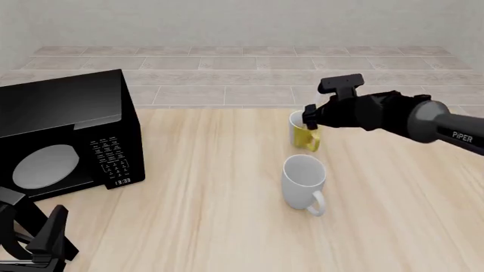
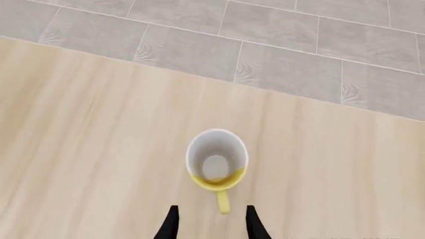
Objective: Put the yellow and white mug to the front of the white mug.
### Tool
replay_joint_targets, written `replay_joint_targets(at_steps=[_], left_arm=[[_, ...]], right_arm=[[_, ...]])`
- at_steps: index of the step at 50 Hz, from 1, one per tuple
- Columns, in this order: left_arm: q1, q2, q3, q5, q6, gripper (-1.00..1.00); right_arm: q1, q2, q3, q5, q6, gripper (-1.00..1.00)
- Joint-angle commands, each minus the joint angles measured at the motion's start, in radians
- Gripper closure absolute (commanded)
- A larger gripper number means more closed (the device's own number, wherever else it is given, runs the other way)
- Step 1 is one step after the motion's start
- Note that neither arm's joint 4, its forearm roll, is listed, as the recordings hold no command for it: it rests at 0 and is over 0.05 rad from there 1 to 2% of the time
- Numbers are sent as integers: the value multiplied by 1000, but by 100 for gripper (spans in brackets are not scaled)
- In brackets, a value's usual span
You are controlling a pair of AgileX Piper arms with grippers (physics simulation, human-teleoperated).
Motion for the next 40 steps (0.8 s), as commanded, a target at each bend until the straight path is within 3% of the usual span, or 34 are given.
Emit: replay_joint_targets(at_steps=[1, 28, 40], left_arm=[[0, 0, 0, 0, 0, -100], [0, 0, 0, 0, 0, -100], [0, 0, 0, 0, 0, -100]], right_arm=[[11, -77, 10, 36, -10, -100], [73, -347, 101, 100, -37, -100], [108, -470, 132, 149, -83, -100]])
